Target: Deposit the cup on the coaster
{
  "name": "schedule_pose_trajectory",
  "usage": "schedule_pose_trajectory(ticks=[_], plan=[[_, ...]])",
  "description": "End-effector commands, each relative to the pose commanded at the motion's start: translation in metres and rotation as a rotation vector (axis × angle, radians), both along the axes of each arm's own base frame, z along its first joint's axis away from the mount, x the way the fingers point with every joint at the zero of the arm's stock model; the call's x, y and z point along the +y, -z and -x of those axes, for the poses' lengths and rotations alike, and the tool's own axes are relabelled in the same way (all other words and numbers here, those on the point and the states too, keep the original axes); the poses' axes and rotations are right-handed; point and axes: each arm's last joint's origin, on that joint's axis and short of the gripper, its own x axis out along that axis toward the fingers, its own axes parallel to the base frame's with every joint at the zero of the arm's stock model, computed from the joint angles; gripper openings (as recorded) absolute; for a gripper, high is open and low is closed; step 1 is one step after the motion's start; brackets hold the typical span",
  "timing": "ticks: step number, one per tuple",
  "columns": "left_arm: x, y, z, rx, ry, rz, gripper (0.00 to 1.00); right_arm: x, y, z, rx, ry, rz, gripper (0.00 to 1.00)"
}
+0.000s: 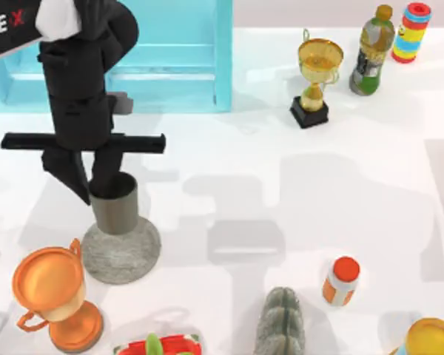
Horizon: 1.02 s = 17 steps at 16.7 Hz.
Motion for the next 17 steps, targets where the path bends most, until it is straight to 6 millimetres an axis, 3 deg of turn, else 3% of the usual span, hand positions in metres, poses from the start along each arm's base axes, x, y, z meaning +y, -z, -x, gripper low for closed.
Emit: schedule_pose_trajectory(ticks=[7, 12, 17], plan=[[-0.002, 0.050, 0.010, -0.001, -0.003, 0.001, 0.00, 0.000, 0.000, 0.000, 0.000, 0.000, 0.000, 1.00], [-0.003, 0.054, 0.010, 0.003, -0.004, -0.001, 0.00, 0.000, 0.000, 0.000, 0.000, 0.000, 0.000, 1.00], [-0.003, 0.054, 0.010, 0.003, -0.004, -0.001, 0.38, 0.000, 0.000, 0.000, 0.000, 0.000, 0.000, 1.00]])
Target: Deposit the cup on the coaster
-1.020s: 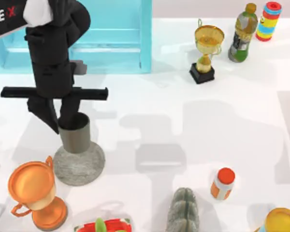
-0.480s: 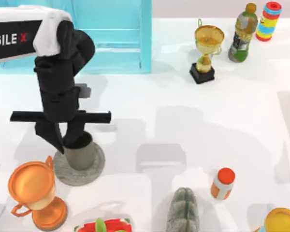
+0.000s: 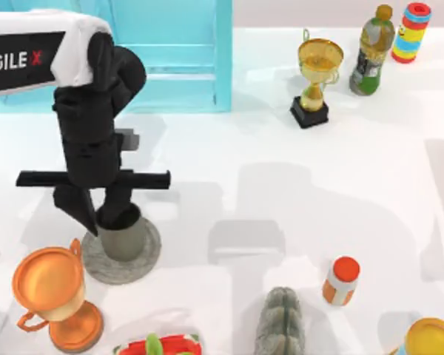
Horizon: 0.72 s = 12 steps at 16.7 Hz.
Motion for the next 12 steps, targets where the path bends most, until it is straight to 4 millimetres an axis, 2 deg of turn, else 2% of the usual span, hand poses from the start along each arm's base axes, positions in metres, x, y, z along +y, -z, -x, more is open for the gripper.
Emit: schedule_pose_trajectory(ticks=[8, 12], plan=[[0.0000, 0.0000, 0.0000, 0.000, 0.000, 0.000, 0.98, 0.0000, 0.0000, 0.0000, 0.000, 0.000, 0.000, 1.00], [0.0000, 0.0000, 0.0000, 0.000, 0.000, 0.000, 1.00, 0.0000, 0.0000, 0.0000, 0.000, 0.000, 0.000, 1.00]])
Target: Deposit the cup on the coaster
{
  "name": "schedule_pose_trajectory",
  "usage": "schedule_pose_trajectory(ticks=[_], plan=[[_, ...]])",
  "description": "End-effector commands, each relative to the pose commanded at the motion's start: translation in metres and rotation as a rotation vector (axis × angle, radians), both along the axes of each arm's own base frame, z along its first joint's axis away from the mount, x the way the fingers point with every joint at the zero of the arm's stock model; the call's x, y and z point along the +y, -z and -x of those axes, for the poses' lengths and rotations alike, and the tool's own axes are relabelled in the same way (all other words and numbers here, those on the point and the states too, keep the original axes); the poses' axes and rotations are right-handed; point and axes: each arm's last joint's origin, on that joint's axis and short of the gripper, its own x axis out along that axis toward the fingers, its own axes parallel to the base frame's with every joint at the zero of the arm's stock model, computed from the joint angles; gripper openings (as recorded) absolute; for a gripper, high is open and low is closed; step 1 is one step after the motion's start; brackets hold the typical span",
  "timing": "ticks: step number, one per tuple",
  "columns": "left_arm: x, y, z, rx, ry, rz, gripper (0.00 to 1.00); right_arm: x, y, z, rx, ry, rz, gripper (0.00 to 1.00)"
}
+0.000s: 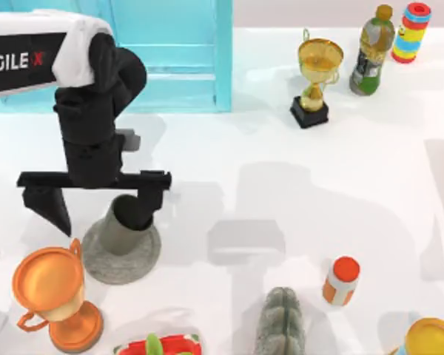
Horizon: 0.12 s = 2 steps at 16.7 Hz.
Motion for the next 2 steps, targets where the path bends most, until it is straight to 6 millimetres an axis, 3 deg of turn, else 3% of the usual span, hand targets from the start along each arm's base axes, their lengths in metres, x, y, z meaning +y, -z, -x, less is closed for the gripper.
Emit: schedule_pose_trajectory(ticks=[2], plan=[[0.0000, 0.0000, 0.0000, 0.000, 0.000, 0.000, 1.00, 0.0000, 0.0000, 0.0000, 0.000, 0.000, 0.000, 1.00]])
